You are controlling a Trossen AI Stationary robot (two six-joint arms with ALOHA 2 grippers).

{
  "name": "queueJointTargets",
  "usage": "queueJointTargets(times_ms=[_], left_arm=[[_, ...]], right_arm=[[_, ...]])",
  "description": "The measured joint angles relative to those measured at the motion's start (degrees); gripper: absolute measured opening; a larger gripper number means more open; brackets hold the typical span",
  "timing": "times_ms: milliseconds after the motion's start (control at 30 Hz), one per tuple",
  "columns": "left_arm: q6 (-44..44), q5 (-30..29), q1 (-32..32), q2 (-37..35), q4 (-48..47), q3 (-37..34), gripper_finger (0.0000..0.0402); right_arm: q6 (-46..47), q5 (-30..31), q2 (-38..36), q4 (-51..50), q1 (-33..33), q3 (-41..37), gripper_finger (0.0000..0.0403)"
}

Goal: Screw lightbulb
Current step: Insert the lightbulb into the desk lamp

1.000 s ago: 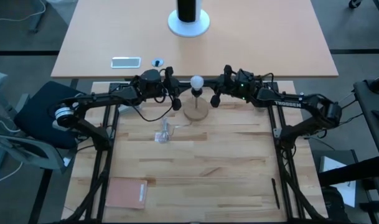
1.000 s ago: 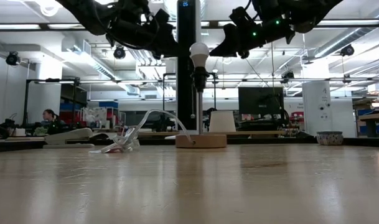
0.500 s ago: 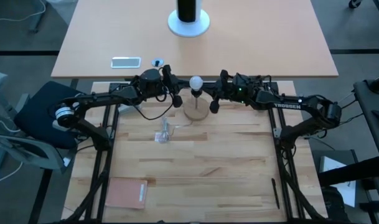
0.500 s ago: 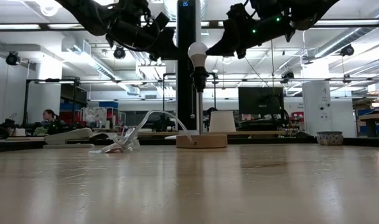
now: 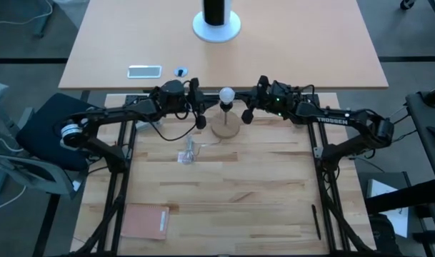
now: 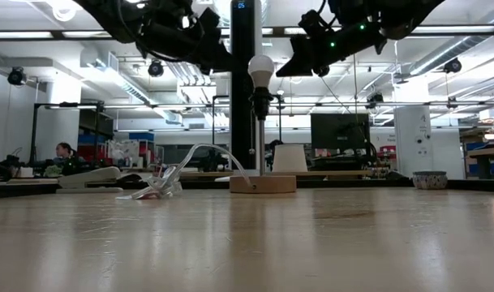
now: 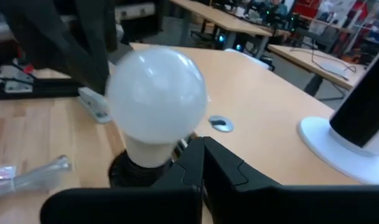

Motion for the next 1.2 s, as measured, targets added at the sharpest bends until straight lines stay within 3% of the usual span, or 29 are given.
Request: queueJointTargets(times_ms=[200, 800, 1100, 1200], left_arm=[[0.1, -1.5, 0.1, 2.5, 4.6, 0.0, 0.0], [-1.2, -6.2, 0.2, 3.3, 4.3, 0.0, 0.0], [-1.2, -6.2, 0.2, 2.3, -0.7, 0.0, 0.0], [-1.2, -2.7, 0.2, 2.0, -2.0, 0.0, 0.0]], right_arm=[[0.4, -3.5, 0.4, 2.0, -0.1, 0.0, 0.0], [3.9, -5.5, 0.3, -0.2, 2.4, 0.0, 0.0], [5.6, -1.6, -0.7, -4.2, 2.4, 0.0, 0.0], [3.9, 1.3, -0.7, -3.9, 2.3, 0.0, 0.0]])
